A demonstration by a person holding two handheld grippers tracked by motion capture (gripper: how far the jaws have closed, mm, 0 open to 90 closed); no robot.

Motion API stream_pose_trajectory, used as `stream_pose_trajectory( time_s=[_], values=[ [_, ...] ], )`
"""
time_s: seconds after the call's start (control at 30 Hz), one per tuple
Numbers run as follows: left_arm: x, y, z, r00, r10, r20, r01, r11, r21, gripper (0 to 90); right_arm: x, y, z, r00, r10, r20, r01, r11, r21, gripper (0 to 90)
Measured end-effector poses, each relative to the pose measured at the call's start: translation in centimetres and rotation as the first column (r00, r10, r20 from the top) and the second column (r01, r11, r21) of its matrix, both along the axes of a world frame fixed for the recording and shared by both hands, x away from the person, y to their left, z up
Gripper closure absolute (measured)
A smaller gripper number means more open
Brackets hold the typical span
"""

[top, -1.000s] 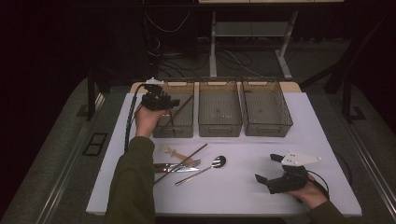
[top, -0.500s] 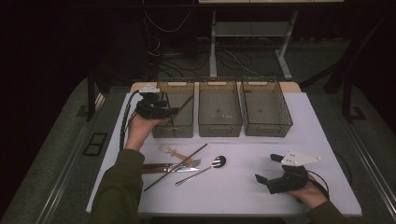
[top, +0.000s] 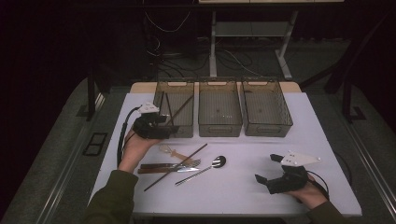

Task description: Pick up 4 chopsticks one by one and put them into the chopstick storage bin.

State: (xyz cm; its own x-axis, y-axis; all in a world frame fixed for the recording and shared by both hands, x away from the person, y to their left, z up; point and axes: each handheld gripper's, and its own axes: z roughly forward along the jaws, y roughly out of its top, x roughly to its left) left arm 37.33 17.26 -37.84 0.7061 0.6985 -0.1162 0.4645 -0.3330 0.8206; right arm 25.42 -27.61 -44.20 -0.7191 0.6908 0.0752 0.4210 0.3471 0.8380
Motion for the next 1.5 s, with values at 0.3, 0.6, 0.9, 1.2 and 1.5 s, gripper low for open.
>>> stream_pose_trajectory(
  time_s=[0.3, 0.6, 0.9, 1.2, 1.5],
  values=[
    [-3.0, 0.1, -1.0, 0.9995, -0.028, 0.015, 0.028, 0.9994, -0.019, 26.6, 0.0, 0.0, 0.0, 1.0, -0.001, 0.0, 0.001, 1.0, 0.002, 3.1],
    [-5.5, 0.3, -1.9, 0.9982, -0.056, 0.018, 0.057, 0.9982, -0.02, 33.5, -0.1, 0.0, 0.1, 1.0, -0.001, 0.005, 0.001, 1.0, 0.004, 3.1],
    [-8.0, -0.6, -3.8, 0.9943, -0.105, -0.019, 0.105, 0.9944, 0.006, 51.3, -0.1, 0.0, 0.1, 1.0, -0.003, 0.005, 0.003, 1.0, 0.002, 3.1],
    [-9.4, -1.3, -4.9, 0.9881, -0.14, -0.064, 0.143, 0.9886, 0.048, 63.0, -0.2, 0.0, 0.1, 0.9999, 0.001, 0.013, -0.001, 1.0, -0.007, 3.1],
    [-8.9, -1.5, -5.8, 0.9883, -0.136, -0.07, 0.143, 0.9837, 0.109, 67.3, -0.1, 0.0, 0.1, 0.9999, 0.003, 0.012, -0.003, 1.0, -0.008, 3.1]
  ],
)
